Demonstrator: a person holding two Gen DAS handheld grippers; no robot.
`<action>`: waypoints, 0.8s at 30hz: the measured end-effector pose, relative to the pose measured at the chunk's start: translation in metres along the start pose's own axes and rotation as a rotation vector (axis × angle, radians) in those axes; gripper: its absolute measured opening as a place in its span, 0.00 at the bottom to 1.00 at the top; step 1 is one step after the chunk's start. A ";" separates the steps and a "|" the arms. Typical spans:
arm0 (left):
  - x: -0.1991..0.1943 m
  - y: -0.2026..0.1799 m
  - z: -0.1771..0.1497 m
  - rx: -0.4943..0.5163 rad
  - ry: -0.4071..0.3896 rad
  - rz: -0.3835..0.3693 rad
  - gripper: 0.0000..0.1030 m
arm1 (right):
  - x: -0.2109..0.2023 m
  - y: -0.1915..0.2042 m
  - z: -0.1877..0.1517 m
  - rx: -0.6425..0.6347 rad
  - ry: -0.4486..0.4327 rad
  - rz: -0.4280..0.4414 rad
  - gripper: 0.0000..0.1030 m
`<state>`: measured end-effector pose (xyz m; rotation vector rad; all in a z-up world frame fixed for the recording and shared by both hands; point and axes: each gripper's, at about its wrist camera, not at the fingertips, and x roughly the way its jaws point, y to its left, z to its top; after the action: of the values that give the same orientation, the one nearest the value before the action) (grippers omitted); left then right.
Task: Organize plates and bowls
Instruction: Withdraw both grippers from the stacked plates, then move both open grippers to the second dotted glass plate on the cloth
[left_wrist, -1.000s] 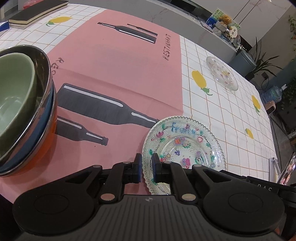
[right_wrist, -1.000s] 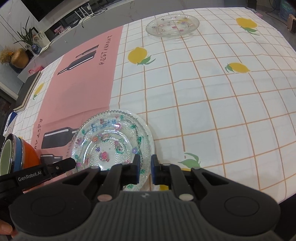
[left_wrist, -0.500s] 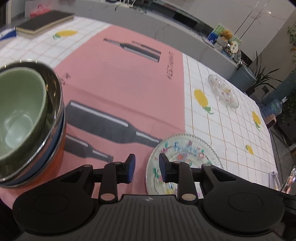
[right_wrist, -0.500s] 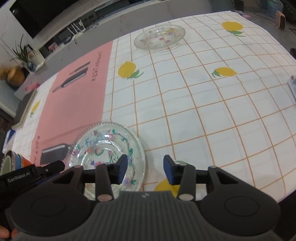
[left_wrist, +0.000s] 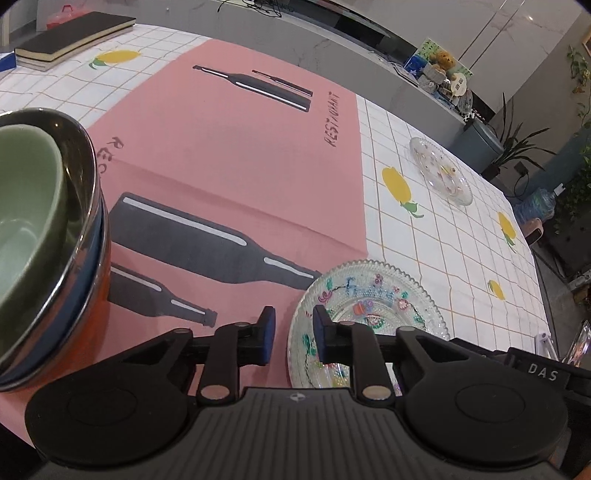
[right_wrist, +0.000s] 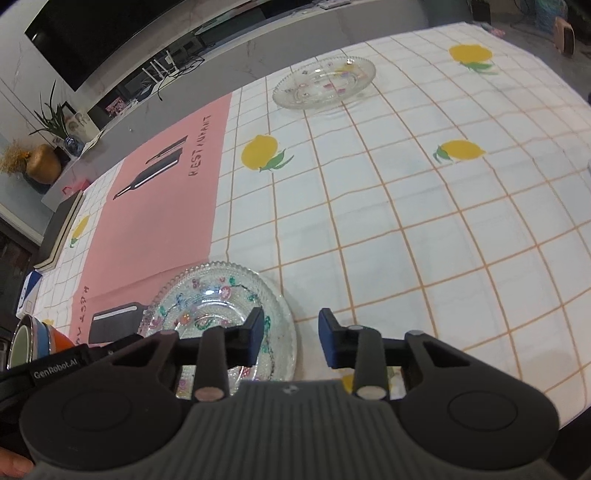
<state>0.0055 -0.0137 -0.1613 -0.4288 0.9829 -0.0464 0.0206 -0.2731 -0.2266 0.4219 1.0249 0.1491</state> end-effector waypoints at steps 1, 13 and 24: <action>0.000 0.000 0.000 0.003 0.002 -0.002 0.17 | 0.001 0.000 -0.001 -0.003 0.007 0.001 0.21; 0.000 -0.007 -0.003 0.044 0.002 0.006 0.10 | 0.004 0.002 -0.004 -0.021 0.018 0.016 0.10; -0.014 -0.019 0.014 0.110 -0.049 0.031 0.19 | -0.007 0.003 0.005 -0.055 -0.007 0.006 0.15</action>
<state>0.0123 -0.0234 -0.1361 -0.3122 0.9336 -0.0612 0.0213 -0.2740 -0.2177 0.3753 1.0100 0.1805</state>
